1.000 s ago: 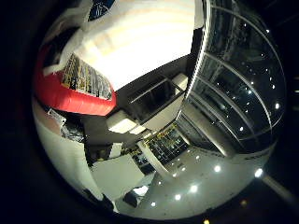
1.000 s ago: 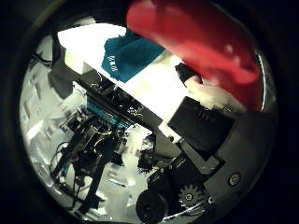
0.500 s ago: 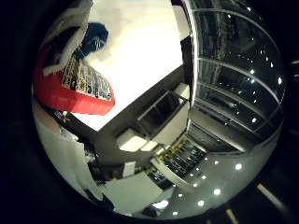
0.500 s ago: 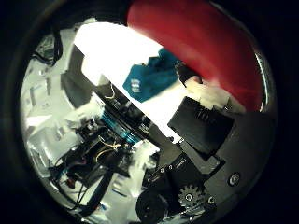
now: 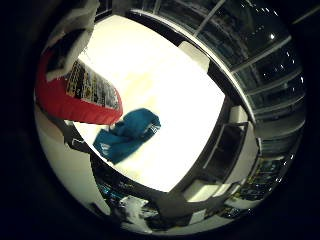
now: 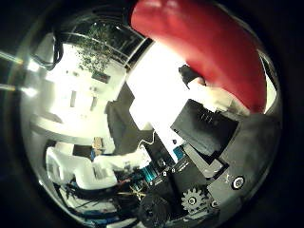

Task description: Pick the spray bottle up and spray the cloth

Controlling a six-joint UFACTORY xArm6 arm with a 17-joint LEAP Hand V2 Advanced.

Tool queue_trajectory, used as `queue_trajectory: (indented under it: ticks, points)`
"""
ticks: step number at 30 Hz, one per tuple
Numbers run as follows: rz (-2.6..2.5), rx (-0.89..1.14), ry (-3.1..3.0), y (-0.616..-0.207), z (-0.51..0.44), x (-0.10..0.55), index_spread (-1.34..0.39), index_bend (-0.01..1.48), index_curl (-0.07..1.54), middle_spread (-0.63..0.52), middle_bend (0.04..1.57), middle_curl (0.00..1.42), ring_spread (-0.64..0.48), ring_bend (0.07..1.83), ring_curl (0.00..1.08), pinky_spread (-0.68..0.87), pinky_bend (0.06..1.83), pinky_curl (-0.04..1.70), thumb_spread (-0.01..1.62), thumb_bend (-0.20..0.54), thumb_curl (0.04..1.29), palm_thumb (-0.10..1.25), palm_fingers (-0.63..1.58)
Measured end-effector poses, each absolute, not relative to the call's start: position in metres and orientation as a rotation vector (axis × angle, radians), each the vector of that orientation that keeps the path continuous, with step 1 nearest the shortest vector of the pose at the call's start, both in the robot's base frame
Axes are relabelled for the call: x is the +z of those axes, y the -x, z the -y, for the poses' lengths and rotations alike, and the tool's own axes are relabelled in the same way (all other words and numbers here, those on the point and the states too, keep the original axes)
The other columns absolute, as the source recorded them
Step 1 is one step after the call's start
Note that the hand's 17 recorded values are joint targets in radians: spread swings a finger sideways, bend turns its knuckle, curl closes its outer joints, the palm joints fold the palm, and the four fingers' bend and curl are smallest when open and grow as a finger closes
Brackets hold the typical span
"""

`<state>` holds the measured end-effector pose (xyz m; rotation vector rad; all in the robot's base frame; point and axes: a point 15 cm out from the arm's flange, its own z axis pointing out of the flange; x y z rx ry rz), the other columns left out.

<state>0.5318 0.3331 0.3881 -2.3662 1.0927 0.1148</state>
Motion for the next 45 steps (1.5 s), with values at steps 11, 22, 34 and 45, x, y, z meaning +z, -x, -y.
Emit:
queue_trajectory:
  ticks: [11,22,34,45]
  points:
    - [-0.995,0.41,2.162,-0.541,-0.401,0.336,-0.23,1.13,0.77,-0.09,1.36,0.63,-0.16,1.48,0.59,-0.21,1.04,1.29,0.56,-0.02,0.95,1.03,1.19]
    - [-0.972,0.493,2.216,-0.523,-0.448,0.262,-0.23,1.13,0.77,-0.09,1.36,0.63,-0.16,1.48,0.59,-0.19,1.04,1.29,0.55,-0.02,0.95,1.02,1.19]
    - [-0.998,0.53,2.257,-0.525,-0.445,0.203,-0.23,1.13,0.77,-0.09,1.36,0.63,-0.16,1.48,0.59,-0.18,1.04,1.29,0.55,-0.02,0.95,1.02,1.19]
    - [-0.998,0.574,2.253,-0.524,-0.448,0.165,-0.24,1.13,0.77,-0.09,1.36,0.63,-0.16,1.47,0.59,-0.2,1.03,1.27,0.57,-0.026,0.94,0.99,1.19]
